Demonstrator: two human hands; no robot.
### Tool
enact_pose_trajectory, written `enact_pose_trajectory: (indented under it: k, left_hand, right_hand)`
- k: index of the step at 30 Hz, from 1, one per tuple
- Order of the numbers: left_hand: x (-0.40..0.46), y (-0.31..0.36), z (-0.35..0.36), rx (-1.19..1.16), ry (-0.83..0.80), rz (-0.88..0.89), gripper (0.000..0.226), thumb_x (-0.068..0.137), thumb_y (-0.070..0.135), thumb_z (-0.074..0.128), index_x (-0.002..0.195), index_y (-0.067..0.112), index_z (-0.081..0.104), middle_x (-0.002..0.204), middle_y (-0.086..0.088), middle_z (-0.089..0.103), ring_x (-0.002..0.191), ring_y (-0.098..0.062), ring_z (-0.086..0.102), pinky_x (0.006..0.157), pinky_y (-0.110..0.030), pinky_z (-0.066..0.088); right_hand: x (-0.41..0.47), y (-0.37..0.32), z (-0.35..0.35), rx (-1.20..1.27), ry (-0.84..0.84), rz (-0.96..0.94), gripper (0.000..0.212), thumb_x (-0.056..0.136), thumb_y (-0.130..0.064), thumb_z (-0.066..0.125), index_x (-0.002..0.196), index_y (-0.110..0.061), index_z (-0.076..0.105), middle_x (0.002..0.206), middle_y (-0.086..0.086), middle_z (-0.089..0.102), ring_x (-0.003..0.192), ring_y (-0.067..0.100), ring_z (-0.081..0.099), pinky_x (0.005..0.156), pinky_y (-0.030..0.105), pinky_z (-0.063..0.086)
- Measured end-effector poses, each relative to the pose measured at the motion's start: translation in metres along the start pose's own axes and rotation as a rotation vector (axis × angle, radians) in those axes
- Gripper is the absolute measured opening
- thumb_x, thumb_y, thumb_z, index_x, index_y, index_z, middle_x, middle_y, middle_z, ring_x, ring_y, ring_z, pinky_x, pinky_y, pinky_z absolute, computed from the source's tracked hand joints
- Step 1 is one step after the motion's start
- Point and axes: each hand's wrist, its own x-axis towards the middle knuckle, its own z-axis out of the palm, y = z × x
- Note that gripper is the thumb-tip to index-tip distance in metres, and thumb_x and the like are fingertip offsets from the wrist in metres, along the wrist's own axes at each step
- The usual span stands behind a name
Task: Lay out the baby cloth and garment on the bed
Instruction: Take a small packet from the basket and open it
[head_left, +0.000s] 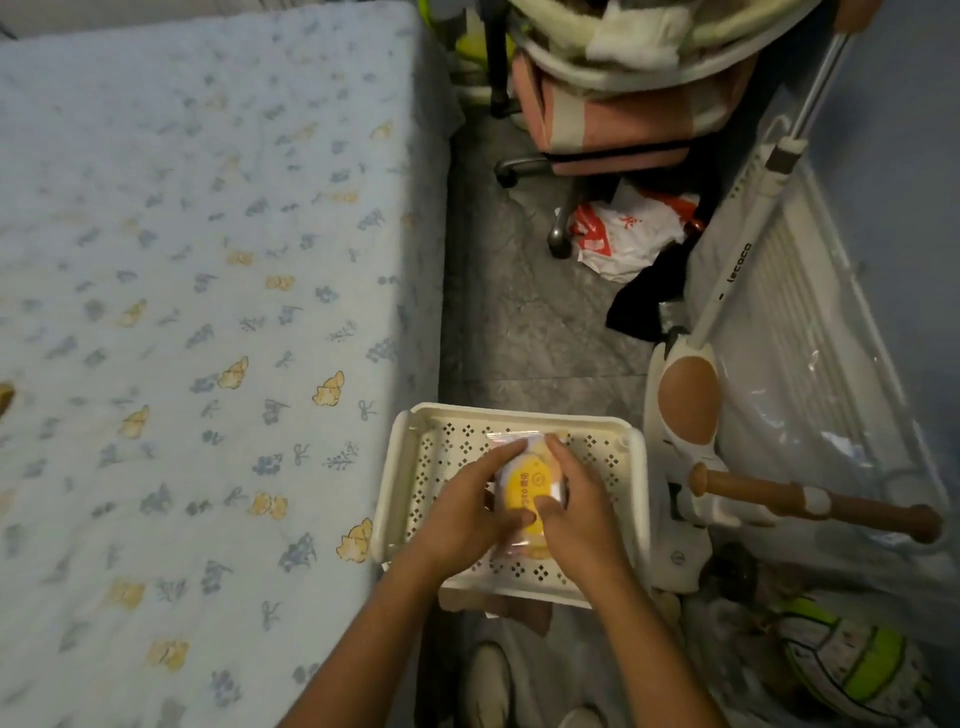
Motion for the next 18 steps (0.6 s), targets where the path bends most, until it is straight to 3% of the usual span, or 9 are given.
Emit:
enact_pose_trajectory:
  k: [2, 5, 10, 14, 18]
  left_hand:
    - [-0.019, 0.015, -0.02, -0.039, 0.075, 0.028, 0.069, 0.078, 0.015, 0.078, 0.135, 0.043, 0.049, 0.127, 0.014, 0.056, 0.094, -0.011, 0.063, 0.073, -0.03, 0.06]
    - [-0.058, 0.039, -0.051, -0.09, 0.172, 0.025, 0.064, 0.082, 0.018, 0.076, 0.13, 0.051, 0.049, 0.118, 0.023, 0.053, 0.09, -0.006, 0.064, 0.061, -0.018, 0.057]
    - [-0.137, 0.06, -0.116, -0.03, 0.364, 0.011, 0.056, 0.087, 0.025, 0.069, 0.132, 0.051, 0.046, 0.129, 0.013, 0.046, 0.108, -0.016, 0.056, 0.075, -0.02, 0.058]
    - [-0.206, 0.055, -0.169, 0.009, 0.476, -0.019, 0.048, 0.091, 0.029, 0.064, 0.129, 0.051, 0.046, 0.129, 0.007, 0.048, 0.102, -0.016, 0.057, 0.066, -0.008, 0.052]
    - [-0.283, 0.03, -0.221, -0.084, 0.592, -0.04, 0.041, 0.093, 0.024, 0.061, 0.122, 0.05, 0.05, 0.125, 0.007, 0.048, 0.093, -0.011, 0.057, 0.056, -0.007, 0.05]
  right_hand:
    - [-0.008, -0.023, 0.0, 0.045, -0.033, -0.087, 0.07, 0.088, 0.001, 0.056, 0.145, -0.036, 0.039, 0.145, 0.0, 0.04, 0.134, 0.017, 0.04, 0.11, 0.034, 0.036]
    - [-0.028, -0.062, 0.006, 0.068, -0.084, -0.195, 0.068, 0.088, 0.001, 0.058, 0.144, -0.035, 0.041, 0.144, -0.002, 0.042, 0.131, 0.014, 0.043, 0.105, 0.028, 0.037]
    - [-0.076, -0.134, 0.042, 0.067, -0.234, -0.334, 0.065, 0.091, -0.005, 0.057, 0.143, -0.039, 0.04, 0.143, -0.006, 0.04, 0.126, 0.012, 0.045, 0.091, 0.021, 0.042]
    - [-0.121, -0.182, 0.091, 0.026, -0.338, -0.419, 0.067, 0.091, -0.009, 0.058, 0.143, -0.045, 0.038, 0.13, -0.009, 0.044, 0.118, 0.011, 0.05, 0.085, 0.017, 0.043]
    - [-0.176, -0.22, 0.16, -0.033, -0.431, -0.483, 0.066, 0.092, -0.014, 0.059, 0.144, -0.046, 0.034, 0.125, -0.012, 0.042, 0.112, 0.01, 0.05, 0.083, 0.021, 0.047]
